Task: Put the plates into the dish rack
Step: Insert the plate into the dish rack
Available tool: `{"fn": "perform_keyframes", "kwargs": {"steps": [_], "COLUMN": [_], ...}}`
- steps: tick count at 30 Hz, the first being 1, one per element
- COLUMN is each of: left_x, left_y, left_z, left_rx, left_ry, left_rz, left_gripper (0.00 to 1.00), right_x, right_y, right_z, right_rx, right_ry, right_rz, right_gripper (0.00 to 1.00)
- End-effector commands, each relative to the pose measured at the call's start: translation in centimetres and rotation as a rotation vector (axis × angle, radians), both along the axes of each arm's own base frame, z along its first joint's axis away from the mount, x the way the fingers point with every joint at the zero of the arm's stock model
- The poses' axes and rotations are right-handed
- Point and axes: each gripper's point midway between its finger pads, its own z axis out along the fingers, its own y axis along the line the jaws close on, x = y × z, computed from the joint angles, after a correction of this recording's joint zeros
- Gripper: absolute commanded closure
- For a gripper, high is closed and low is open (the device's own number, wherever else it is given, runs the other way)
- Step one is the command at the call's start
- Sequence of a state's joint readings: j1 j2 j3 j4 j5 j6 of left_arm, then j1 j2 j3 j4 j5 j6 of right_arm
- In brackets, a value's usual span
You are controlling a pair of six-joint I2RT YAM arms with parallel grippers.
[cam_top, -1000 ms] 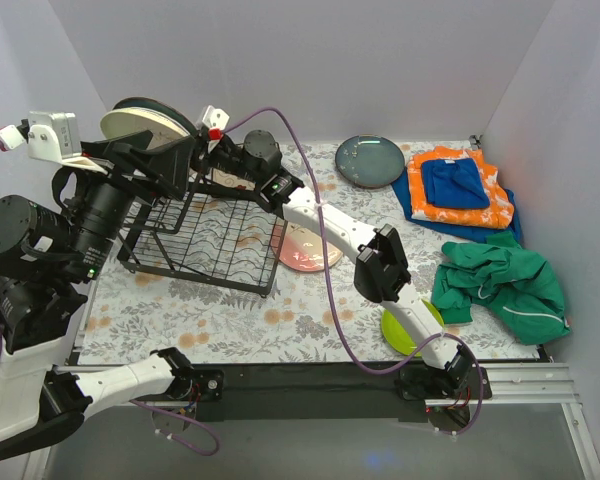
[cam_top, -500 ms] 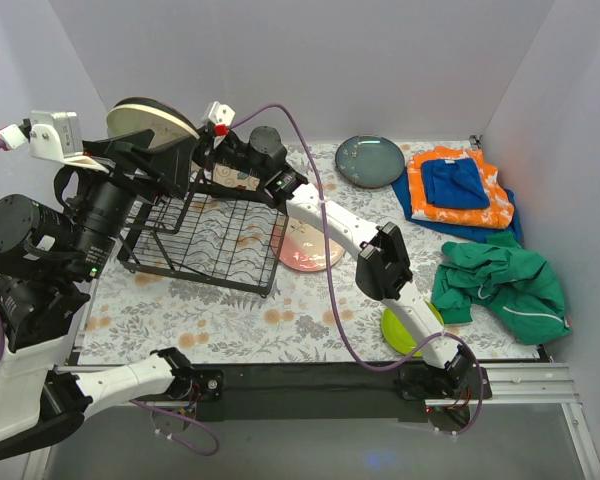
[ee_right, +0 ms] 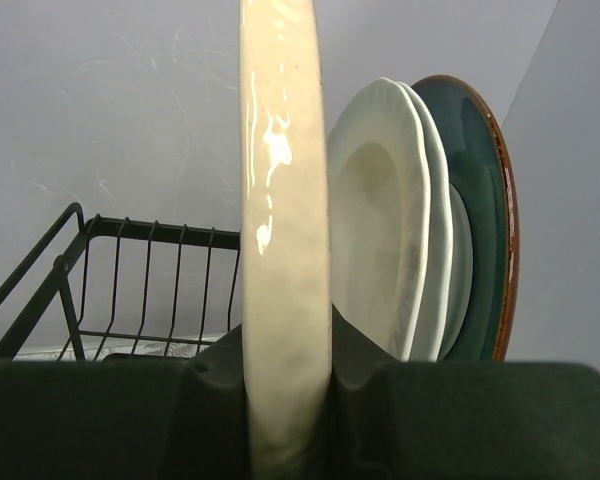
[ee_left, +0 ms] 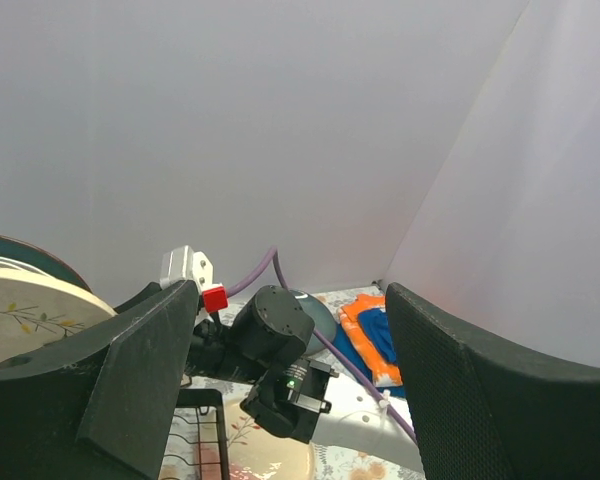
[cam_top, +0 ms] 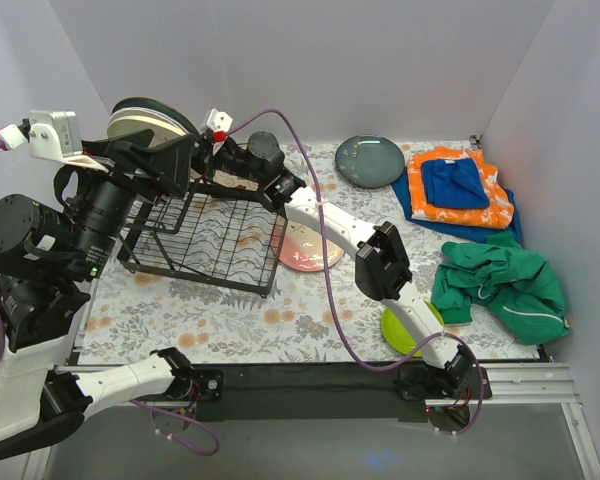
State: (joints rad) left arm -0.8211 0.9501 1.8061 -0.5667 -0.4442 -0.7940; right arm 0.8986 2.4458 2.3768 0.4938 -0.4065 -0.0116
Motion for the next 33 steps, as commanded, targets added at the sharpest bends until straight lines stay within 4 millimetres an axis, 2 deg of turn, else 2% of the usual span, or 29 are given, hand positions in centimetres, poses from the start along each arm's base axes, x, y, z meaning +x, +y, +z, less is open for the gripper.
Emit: {"fn": "perform_keyframes", "kwargs": {"steps": [1, 6, 15, 26, 33], "left_x": [0.6, 0.7, 0.6, 0.6, 0.6], "left_y": [0.0, -0.1, 0.0, 0.1, 0.0], "left_z": [-0.3, -0.2, -0.1, -0.1, -0.1], "left_rx": [0.001, 0.0, -0.005, -0.012, -0.016], "left_ry": [0.007, 0.005, 0.004, 0.004, 0.002], "left_rz": [0.024, 0.026, 0.028, 0.027, 0.024], "left_gripper": [0.26, 0.26, 0.26, 0.26, 0.26], "right_x": [-1.6, -1.5, -1.4, -1.2, -1.1], "right_y": [-2.5, -2.4, -2.2, -2.1, -1.8], "right_z": [8.5, 8.0, 7.6, 7.1, 6.6], "right_rx": [0.205, 0.204, 0.199, 0.192, 0.184], "right_ry": [-0.151, -0.125, -0.108, -0.093, -0.067], "right_rz": [-0.012, -0.008, -0.014, -0.019, -0.045], "right_gripper": [0.95, 0.85, 0.75, 0.75, 0.71]}}
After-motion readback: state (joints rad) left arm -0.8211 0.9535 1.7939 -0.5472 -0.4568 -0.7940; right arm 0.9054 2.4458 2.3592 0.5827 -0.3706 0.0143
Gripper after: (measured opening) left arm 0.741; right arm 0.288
